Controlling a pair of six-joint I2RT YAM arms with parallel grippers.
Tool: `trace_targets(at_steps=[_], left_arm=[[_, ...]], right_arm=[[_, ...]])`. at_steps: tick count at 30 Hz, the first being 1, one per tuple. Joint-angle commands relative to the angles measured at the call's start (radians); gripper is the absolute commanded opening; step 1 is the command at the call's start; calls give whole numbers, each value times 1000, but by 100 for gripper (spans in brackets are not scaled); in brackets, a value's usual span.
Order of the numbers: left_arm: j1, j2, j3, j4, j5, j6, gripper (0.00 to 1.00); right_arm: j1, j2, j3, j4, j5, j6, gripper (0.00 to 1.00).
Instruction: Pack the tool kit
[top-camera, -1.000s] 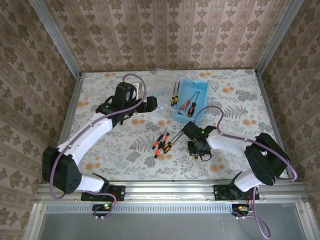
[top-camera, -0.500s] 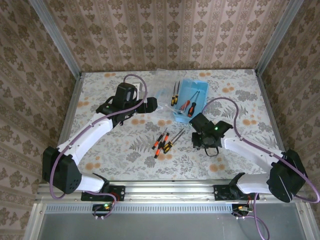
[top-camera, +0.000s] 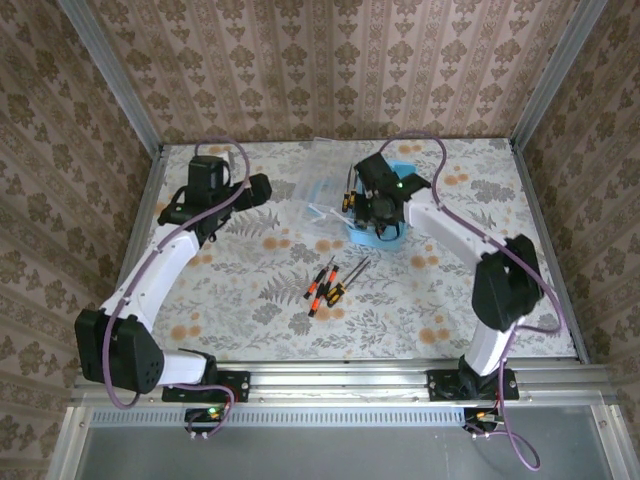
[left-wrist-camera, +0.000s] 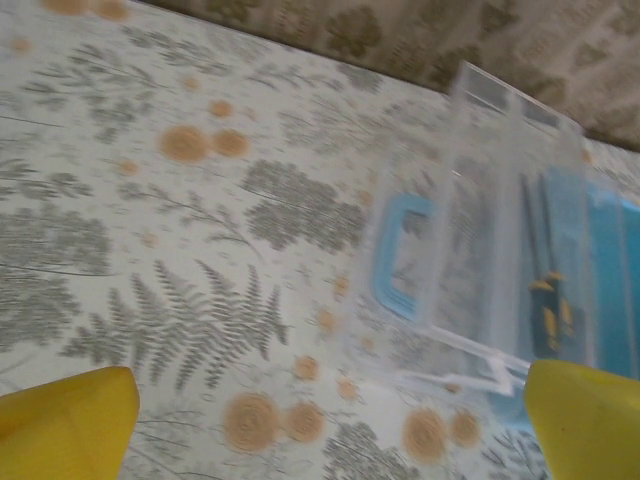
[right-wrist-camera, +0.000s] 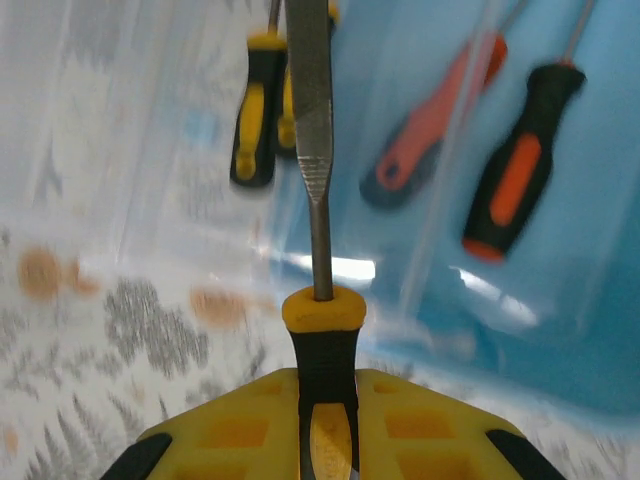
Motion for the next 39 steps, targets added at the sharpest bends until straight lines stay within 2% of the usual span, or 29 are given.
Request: trace_targets(at_steps=[1, 6, 10, 13, 16, 21, 26, 31, 39], left_arm=[[15, -15, 2, 0, -10, -5, 100], [15, -4, 6, 6, 15, -9, 100], [16, 1, 7, 6, 24, -12, 100], [16, 3, 7, 9, 33, -15, 100], [18, 4, 7, 10, 33, -16, 100], [18, 7, 4, 15, 47, -22, 100], [18, 9, 3, 16, 53, -25, 100], [16, 13, 1, 22, 69, -33, 100], [13, 33, 0, 17, 47, -25, 100]], right_arm=[[-45, 122, 142, 3, -45, -20, 17], [-79, 263, 294, -51, -73, -40, 17], [-98, 308, 331, -61, -98, -32, 18], [-107, 311, 323, -48, -123, -20, 20], [-107, 306, 324, -50, -136, -18, 28], [-105, 266, 314, -43, -149, -12, 33], [-99, 188, 283, -36, -132, -17, 33], [-72, 38, 191, -15, -111, -24, 34], [20, -286, -218, 98, -4, 19, 43]])
